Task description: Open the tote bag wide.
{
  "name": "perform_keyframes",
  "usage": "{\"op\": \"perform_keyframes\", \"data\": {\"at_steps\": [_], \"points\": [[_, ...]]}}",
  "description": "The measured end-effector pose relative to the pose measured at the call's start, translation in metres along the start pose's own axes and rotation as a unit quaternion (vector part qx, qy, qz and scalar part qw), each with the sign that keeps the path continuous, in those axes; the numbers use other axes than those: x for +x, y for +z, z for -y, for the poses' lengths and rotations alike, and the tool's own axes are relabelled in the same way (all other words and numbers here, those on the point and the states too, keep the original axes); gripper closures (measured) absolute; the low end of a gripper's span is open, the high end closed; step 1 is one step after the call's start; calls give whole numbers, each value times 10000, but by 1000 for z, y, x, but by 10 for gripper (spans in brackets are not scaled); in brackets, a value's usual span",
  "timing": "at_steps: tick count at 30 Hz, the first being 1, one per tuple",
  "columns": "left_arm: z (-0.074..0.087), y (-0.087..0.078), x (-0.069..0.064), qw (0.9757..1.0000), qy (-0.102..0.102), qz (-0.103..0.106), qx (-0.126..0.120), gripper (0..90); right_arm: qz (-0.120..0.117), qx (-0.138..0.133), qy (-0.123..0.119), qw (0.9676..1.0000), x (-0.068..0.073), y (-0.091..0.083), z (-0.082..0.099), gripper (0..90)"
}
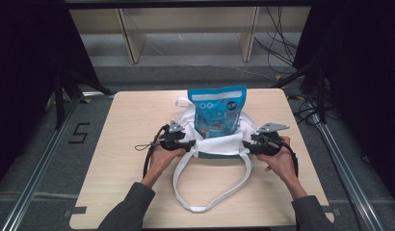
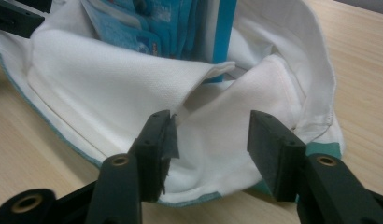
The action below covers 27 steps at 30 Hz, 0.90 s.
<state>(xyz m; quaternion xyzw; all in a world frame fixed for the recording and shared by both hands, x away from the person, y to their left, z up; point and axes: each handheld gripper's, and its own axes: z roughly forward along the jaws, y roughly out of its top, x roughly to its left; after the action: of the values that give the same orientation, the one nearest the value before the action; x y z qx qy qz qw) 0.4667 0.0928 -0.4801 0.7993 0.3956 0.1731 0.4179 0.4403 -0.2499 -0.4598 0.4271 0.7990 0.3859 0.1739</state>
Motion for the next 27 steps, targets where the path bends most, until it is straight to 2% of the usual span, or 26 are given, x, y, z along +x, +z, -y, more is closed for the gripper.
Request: {"op": "perform_keyframes", "data": {"at_steps": [1, 2, 3, 5, 7, 8, 9, 10, 11, 13, 15, 16, 17, 22, 24, 27], "points": [[-1, -3, 0, 10000, -79, -20, -10, 366, 15, -140, -117, 9998, -3, -2, 0, 488], [-2, -6, 0, 9999, -110, 1, -75, 366, 15, -140, -117, 9998, -3, -2, 0, 488], [-4, -12, 0, 9998, -126, 23, -131, 364, -17, -33, -16, 10000, -2, -6, 0, 484], [-4, -16, 1, 9999, -103, 32, -128, 359, -5, -109, -70, 9999, -3, -7, 0, 475], [-4, -21, 1, 9998, -169, 70, -120, 354, -24, -51, -75, 10000, -3, -9, 0, 471], [-4, -24, 1, 9998, -137, 88, -124, 354, -23, -72, -19, 10000, -2, -10, 1, 465], [-3, -26, 0, 9997, -185, 117, -124, 353, -20, -88, -44, 9999, -1, -11, 2, 463], [-2, -28, -2, 9995, -230, 125, -177, 353, -8, -146, -174, 9997, -3, -11, 2, 460], [0, -32, -3, 9998, -90, 160, -92, 349, -26, -138, -167, 9998, -2, -14, 2, 453], [1, -34, -5, 9997, -154, 183, -104, 348, -49, -138, -173, 9997, -1, -16, 3, 449], [3, -37, -5, 9998, -59, 183, -45, 346, -115, -91, -167, 9998, 0, -17, 4, 446], [4, -39, -5, 9998, -50, 164, -38, 345, -61, -142, -269, 9995, -1, -16, 5, 445], [7, -41, -6, 9998, -92, 185, -43, 341, -74, -43, -201, 9998, 1, -18, 6, 441], [12, -44, -8, 9991, -216, 365, -36, 330, -35, -69, -221, 9997, 1, -20, 9, 431], [13, -46, -10, 9994, -173, 310, -45, 318, -49, -81, -191, 9998, 1, -21, 10, 425], [14, -48, -13, 9992, -156, 356, -74, 282, -86, -73, -204, 9997, 2, -25, 13, 416]]}}
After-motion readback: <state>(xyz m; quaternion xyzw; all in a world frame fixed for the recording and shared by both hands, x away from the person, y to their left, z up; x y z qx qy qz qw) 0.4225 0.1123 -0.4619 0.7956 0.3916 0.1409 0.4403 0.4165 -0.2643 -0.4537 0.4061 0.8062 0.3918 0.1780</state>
